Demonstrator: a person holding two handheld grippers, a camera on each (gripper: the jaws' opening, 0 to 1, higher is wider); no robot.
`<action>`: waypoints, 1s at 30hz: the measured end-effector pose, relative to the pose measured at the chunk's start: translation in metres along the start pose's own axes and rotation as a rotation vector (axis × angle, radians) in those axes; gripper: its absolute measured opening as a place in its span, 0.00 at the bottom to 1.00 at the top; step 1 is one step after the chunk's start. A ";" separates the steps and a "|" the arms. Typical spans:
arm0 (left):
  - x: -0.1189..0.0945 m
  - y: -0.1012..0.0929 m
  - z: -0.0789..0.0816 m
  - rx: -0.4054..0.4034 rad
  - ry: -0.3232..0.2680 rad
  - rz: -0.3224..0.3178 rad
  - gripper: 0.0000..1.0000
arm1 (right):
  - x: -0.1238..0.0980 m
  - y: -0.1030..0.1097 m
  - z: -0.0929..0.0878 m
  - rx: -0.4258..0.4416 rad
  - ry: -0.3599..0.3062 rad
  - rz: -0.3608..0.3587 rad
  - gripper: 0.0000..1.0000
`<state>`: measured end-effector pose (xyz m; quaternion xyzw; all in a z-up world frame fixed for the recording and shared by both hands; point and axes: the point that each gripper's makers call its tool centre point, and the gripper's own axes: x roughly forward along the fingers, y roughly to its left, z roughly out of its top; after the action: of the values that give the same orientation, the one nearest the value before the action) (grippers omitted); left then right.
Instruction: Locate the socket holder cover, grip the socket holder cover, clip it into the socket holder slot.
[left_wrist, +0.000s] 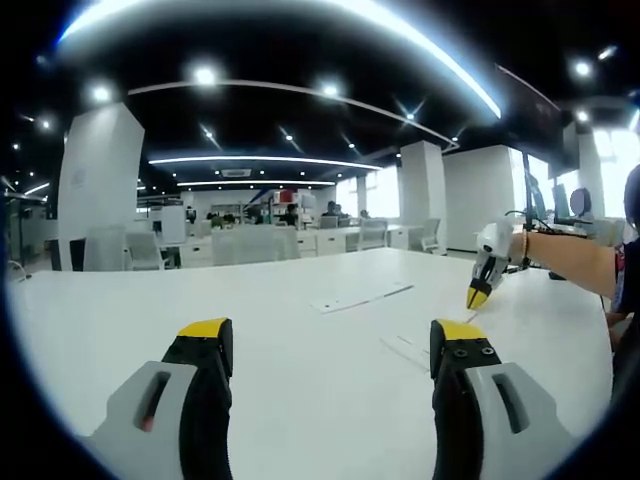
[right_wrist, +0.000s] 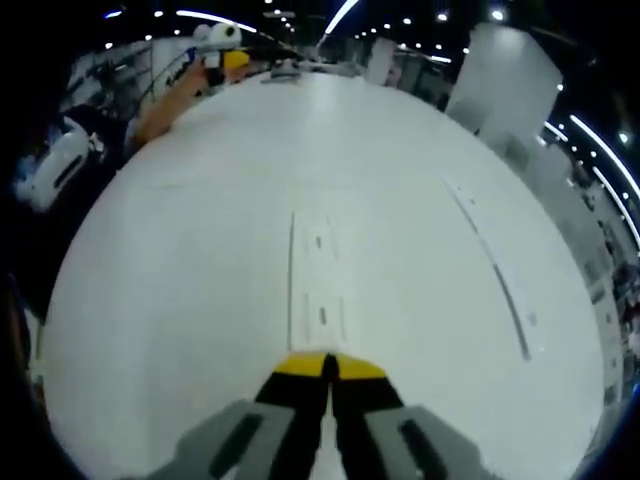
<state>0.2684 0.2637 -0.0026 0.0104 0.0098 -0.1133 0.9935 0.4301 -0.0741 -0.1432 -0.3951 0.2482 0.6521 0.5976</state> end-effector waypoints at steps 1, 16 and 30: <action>0.000 0.000 0.000 0.001 0.001 0.000 0.80 | 0.000 0.000 0.001 -0.002 0.000 -0.002 0.04; 0.000 0.001 0.001 0.002 0.001 0.001 0.80 | 0.010 0.010 0.012 -0.022 -0.010 -0.001 0.04; 0.001 0.001 0.004 0.001 -0.007 0.006 0.79 | 0.016 0.017 0.017 -0.037 0.008 -0.010 0.04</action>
<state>0.2691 0.2640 0.0015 0.0105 0.0060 -0.1106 0.9938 0.4099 -0.0540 -0.1488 -0.4100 0.2367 0.6517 0.5925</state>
